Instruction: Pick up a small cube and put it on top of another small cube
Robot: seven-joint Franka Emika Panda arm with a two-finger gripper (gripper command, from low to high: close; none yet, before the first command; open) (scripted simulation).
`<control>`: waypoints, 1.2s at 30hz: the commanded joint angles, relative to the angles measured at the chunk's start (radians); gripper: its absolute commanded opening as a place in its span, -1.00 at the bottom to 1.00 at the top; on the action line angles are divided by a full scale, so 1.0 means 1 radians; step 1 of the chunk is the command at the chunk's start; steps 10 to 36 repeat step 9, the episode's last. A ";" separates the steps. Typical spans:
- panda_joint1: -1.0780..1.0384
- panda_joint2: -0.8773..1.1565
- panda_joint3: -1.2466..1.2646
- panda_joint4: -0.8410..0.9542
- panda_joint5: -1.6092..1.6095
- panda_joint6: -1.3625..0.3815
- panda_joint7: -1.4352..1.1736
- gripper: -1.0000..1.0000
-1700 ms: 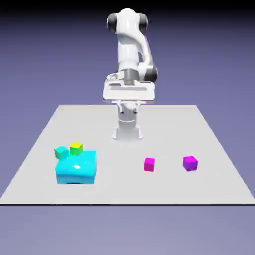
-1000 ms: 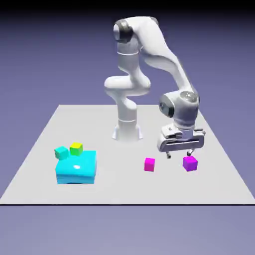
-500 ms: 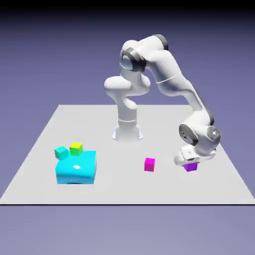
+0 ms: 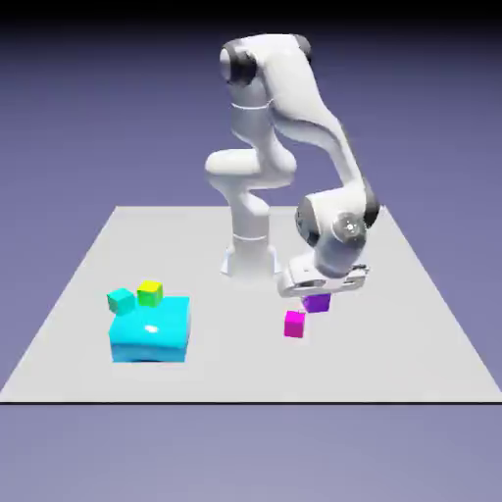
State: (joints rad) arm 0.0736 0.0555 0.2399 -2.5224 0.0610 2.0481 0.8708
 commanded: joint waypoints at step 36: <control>0.008 0.095 -0.007 -0.064 -0.021 0.158 0.015 1.00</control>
